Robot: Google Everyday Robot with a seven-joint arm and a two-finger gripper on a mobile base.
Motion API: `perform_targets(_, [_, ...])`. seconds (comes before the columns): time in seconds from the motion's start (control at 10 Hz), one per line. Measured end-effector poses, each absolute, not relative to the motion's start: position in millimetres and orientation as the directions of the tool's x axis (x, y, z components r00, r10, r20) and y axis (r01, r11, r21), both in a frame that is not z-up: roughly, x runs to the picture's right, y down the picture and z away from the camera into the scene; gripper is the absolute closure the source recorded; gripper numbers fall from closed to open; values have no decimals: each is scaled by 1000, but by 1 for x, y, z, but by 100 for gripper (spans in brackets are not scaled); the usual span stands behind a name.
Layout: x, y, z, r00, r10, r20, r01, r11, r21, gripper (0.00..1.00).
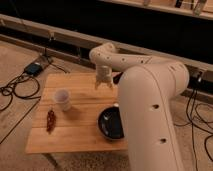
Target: Place the eraser in the ceramic cup
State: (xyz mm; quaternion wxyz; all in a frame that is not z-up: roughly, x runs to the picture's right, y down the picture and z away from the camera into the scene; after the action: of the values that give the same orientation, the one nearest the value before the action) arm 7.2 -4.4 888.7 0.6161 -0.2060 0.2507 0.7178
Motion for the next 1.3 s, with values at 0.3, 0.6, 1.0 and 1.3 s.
perform_targets(0.3, [25,-27,929,-206,796,-569,-978,-147,150,35])
perform_targets(0.6, [43,-47,962,-244,815,-525,-969,-181,170,35])
perform_targets(1.0, [66,-61,1001,-290,824,-488,-955,-219,198,35])
perform_targets(1.3, [77,-67,1023,-310,828,-467,-947,-226,228,35])
